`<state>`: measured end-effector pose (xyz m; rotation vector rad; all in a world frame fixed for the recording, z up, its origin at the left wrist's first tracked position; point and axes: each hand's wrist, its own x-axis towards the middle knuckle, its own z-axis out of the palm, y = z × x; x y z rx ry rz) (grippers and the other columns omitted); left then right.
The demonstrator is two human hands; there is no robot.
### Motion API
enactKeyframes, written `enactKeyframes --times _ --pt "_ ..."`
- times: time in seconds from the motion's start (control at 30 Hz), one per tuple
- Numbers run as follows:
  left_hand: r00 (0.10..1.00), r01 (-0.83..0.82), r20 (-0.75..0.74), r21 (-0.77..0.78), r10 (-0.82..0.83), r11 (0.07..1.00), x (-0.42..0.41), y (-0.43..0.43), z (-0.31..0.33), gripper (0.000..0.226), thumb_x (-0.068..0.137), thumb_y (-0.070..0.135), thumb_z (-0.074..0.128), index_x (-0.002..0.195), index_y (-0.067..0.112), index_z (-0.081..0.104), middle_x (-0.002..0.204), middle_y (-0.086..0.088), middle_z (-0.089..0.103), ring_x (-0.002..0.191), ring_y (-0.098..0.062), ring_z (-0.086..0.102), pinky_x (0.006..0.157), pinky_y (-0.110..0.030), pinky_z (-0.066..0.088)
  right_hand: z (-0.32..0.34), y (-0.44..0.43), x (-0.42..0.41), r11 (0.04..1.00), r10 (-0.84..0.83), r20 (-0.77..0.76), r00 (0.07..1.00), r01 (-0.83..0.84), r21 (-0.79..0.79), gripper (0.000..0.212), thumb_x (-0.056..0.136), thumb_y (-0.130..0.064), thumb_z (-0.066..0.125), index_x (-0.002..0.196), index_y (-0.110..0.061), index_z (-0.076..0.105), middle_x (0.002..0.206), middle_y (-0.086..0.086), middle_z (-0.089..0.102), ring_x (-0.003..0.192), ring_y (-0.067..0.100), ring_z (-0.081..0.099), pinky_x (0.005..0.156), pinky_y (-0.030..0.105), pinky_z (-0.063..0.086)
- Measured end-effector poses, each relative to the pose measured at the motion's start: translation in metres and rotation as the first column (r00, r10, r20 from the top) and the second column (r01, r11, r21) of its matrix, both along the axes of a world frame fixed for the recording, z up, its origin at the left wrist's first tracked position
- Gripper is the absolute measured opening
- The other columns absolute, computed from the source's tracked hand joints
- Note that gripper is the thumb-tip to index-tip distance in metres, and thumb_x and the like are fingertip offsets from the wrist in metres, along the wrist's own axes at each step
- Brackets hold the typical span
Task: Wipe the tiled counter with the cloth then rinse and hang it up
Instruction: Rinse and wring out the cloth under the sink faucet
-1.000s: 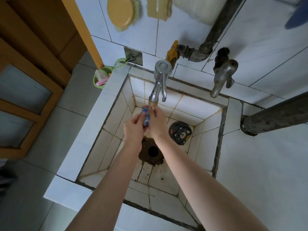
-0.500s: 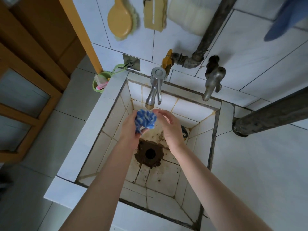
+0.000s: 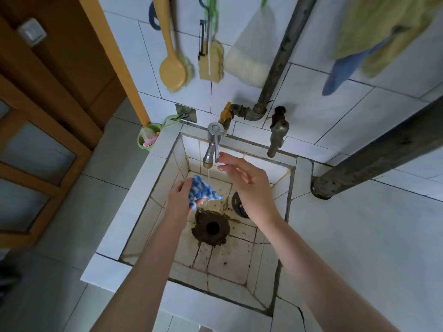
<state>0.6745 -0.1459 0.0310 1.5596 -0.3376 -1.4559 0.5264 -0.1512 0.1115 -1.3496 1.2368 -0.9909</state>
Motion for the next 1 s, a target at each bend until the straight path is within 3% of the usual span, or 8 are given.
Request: enactKeyframes --times 0.23,0.33,0.43,0.53,0.63,0.8,0.9,1.0 --pt "0.999 0.037 0.037 0.017 -0.038 0.999 0.005 0.009 0.014 0.031 0.098 0.016 0.046 0.116 -0.008 0.052 0.117 -0.029 0.056 0.085 -0.033 0.062 0.051 -0.025 0.057 0.02 0.0 0.008 0.997 0.015 -0.238 0.971 -0.033 -0.072 0.022 0.093 -0.007 0.049 0.103 -0.009 0.069 0.104 -0.001 0.07 0.094 0.005 0.064 0.079 0.003 0.04" --pt "0.997 0.063 0.038 0.032 -0.064 0.998 0.009 0.014 0.015 0.033 0.098 0.016 0.045 0.118 -0.01 0.052 0.108 -0.026 0.056 0.071 -0.028 0.06 0.042 -0.021 0.05 0.025 -0.001 0.01 0.993 0.028 -0.338 0.941 -0.065 -0.1 0.024 0.094 -0.008 0.048 0.104 -0.011 0.069 0.106 -0.001 0.068 0.096 0.013 0.064 0.085 0.016 0.046" --pt "0.997 0.042 0.06 0.037 -0.045 0.998 0.01 0.02 0.016 0.019 0.097 0.019 0.047 0.1 0.003 0.057 0.094 -0.015 0.06 0.072 -0.022 0.06 0.052 -0.023 0.056 0.027 -0.004 0.014 0.978 0.08 -0.442 0.893 -0.156 -0.138 0.026 0.094 -0.01 0.047 0.109 -0.011 0.068 0.106 0.003 0.068 0.095 0.02 0.063 0.086 0.036 0.049" --pt "0.997 0.053 0.046 0.053 -0.055 0.997 0.013 0.024 0.016 0.015 0.097 0.017 0.046 0.094 0.006 0.056 0.098 -0.018 0.061 0.077 -0.022 0.061 0.057 -0.025 0.057 0.027 -0.009 0.019 0.963 0.131 -0.51 0.85 -0.232 -0.139 0.029 0.096 -0.013 0.045 0.117 -0.014 0.066 0.116 0.001 0.065 0.102 0.02 0.06 0.088 0.036 0.047" --pt "0.998 0.055 -0.038 0.065 -0.053 0.996 0.021 0.025 0.021 0.02 0.097 0.009 0.041 0.109 -0.003 0.052 0.115 -0.027 0.054 0.084 -0.031 0.06 0.052 -0.027 0.057 0.027 -0.013 0.019 0.963 0.149 -0.498 0.854 -0.24 -0.124 0.03 0.096 -0.014 0.046 0.118 -0.016 0.065 0.121 -0.001 0.064 0.104 0.018 0.06 0.089 0.034 0.047" --pt "0.998 0.063 0.018 0.031 -0.063 0.998 0.019 0.028 0.027 0.016 0.098 0.015 0.044 0.103 0.004 0.054 0.095 -0.014 0.059 0.077 -0.024 0.06 0.063 -0.03 0.057 0.026 -0.017 0.013 0.983 0.163 -0.406 0.899 -0.181 -0.005 0.028 0.097 -0.019 0.043 0.113 -0.021 0.067 0.115 -0.004 0.067 0.103 0.012 0.062 0.093 0.032 0.048" --pt "0.998 0.068 -0.016 0.022 -0.067 0.997 0.019 0.03 0.031 0.018 0.097 0.015 0.044 0.105 0.003 0.055 0.099 -0.015 0.058 0.075 -0.024 0.059 0.059 -0.028 0.056 0.015 0.0 0.004 0.973 0.219 -0.346 0.912 -0.179 0.144 0.029 0.098 -0.029 0.045 0.119 -0.02 0.062 0.115 -0.007 0.064 0.09 0.001 0.06 0.078 0.011 0.043" --pt "0.997 0.076 0.002 0.034 -0.076 0.997 0.012 0.03 0.035 0.018 0.097 0.018 0.045 0.104 0.005 0.057 0.091 -0.012 0.06 0.071 -0.018 0.061 0.067 -0.03 0.053 -0.005 0.026 0.006 0.939 0.273 -0.269 0.924 -0.195 0.284 0.03 0.09 -0.027 0.059 0.119 -0.018 0.061 0.109 -0.006 0.065 0.081 -0.001 0.059 0.064 0.012 0.05"
